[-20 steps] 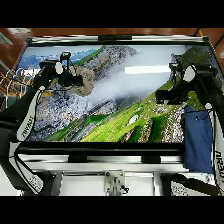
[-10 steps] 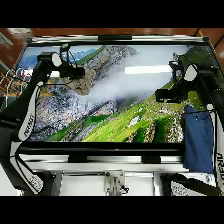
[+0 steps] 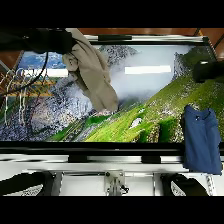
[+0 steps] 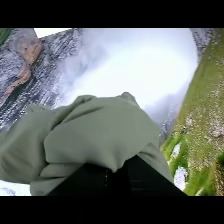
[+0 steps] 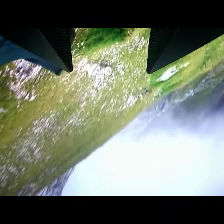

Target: Fold the shirts.

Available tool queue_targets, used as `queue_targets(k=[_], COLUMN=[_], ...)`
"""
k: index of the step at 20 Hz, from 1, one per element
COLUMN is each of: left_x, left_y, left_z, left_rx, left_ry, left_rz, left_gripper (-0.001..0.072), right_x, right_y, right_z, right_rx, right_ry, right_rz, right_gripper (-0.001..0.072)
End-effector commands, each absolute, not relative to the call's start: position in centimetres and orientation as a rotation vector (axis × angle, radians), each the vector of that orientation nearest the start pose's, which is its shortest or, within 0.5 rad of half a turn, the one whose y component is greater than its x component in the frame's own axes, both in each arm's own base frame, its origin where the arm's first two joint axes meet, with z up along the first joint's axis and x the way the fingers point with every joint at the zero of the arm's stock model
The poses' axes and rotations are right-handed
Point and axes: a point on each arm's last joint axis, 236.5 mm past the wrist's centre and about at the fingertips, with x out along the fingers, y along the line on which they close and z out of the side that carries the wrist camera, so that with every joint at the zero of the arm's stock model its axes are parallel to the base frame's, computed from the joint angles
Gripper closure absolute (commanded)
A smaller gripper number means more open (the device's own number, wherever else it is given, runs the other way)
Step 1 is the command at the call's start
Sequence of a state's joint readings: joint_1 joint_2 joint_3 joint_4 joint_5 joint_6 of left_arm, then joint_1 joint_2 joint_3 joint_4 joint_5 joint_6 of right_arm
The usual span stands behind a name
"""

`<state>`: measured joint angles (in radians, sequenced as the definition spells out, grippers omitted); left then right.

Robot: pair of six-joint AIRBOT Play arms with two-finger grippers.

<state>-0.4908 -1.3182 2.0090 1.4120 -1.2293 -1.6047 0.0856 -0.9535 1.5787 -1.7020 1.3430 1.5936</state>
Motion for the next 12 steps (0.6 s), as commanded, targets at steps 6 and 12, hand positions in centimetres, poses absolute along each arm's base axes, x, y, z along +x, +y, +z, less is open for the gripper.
queue_targets(k=[6, 12], left_x=[30.0, 28.6], left_y=[-34.3, -35.8], left_z=[23.5, 10.3], left_rx=[0.064, 0.099], left_ry=[0.806, 1.132], left_rz=[-0.802, -0.704], left_gripper=[0.0667, -0.0009], right_x=[26.4, 27.5], right_y=[-1.0, -0.9], right_z=[30.0, 28.3], right_rx=[-0.049, -0.063], right_ry=[0.755, 0.825], right_rz=[-0.063, -0.064], right_gripper=[0.013, 0.013])
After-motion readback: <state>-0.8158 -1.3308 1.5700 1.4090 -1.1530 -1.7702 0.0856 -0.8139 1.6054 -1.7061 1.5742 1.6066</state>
